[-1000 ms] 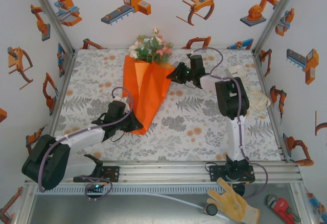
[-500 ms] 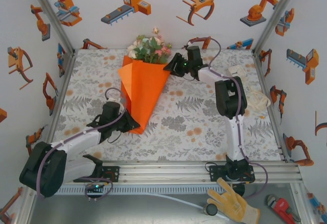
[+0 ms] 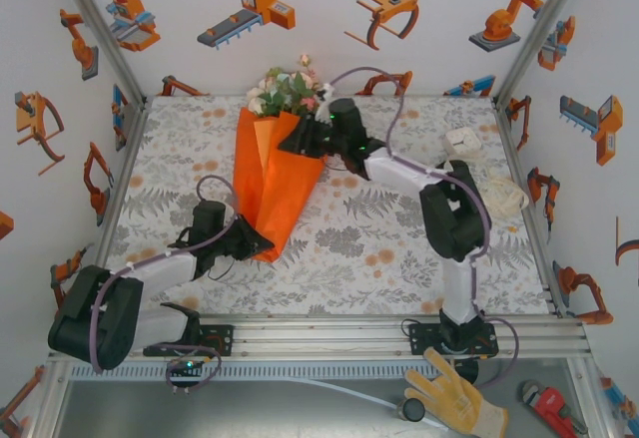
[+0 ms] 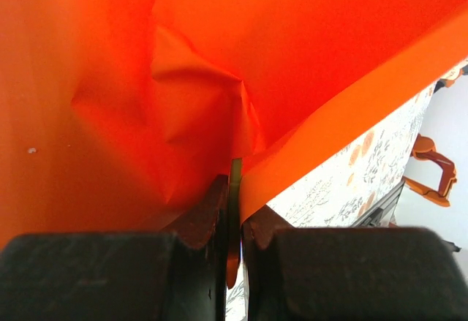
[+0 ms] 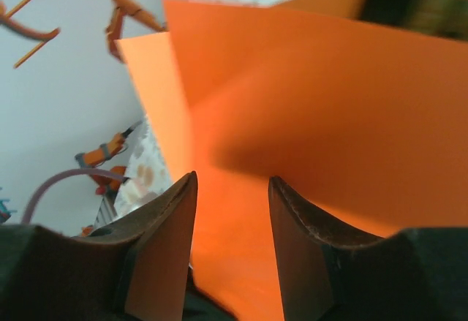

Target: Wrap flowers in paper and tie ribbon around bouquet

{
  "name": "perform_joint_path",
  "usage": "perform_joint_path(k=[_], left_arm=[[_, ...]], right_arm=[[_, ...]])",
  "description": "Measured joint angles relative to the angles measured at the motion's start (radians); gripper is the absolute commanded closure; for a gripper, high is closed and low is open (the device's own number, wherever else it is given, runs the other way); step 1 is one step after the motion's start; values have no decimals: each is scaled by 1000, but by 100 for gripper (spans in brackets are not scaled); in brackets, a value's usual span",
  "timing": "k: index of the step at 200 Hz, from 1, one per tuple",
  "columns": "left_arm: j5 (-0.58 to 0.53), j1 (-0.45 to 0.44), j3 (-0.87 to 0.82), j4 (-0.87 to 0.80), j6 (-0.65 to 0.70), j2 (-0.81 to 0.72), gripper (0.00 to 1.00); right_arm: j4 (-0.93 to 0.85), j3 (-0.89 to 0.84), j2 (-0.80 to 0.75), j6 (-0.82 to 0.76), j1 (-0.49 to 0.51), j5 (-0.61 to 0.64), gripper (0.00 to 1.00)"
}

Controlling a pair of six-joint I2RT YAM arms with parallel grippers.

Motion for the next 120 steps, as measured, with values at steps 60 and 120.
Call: perform_joint_path(k=[60, 120], left_arm=[[5, 29, -15, -15, 0, -40, 82], [43, 20, 3, -38, 114, -66, 83]], right_arm=[[-11, 218, 292, 8, 50, -39, 61], [9, -195, -38, -18, 44, 93, 35]])
